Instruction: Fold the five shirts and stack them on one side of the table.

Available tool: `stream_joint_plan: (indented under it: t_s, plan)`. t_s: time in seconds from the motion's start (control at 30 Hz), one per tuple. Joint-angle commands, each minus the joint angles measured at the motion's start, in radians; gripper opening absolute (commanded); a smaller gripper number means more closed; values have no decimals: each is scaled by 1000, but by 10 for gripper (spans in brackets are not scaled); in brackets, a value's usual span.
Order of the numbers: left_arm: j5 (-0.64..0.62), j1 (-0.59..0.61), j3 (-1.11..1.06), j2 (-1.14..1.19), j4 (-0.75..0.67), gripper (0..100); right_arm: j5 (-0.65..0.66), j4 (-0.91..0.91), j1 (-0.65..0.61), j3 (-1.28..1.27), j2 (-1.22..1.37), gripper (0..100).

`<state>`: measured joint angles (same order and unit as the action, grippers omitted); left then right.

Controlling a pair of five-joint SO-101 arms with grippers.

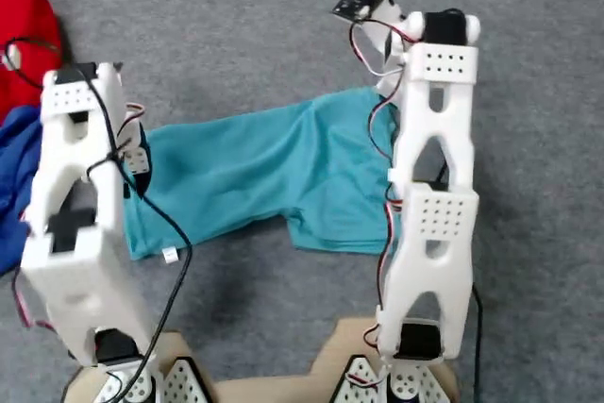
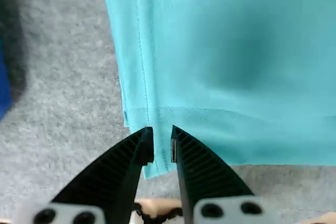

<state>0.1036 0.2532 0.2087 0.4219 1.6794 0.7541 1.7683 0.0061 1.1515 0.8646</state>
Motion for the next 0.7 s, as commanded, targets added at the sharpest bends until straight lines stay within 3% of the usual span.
stream_joint_plan:
  t_s: [0.0, 0.37, 0.67]
  plan:
    - [11, 11, 173, 91, 49, 54, -5, 17, 15, -71, -128, 196]
    - [181, 130, 199, 151, 49, 53, -11, 15, 8, -168, -162, 196]
    - [176, 51, 221, 208, 43, 53, -14, 15, 7, -171, -163, 196]
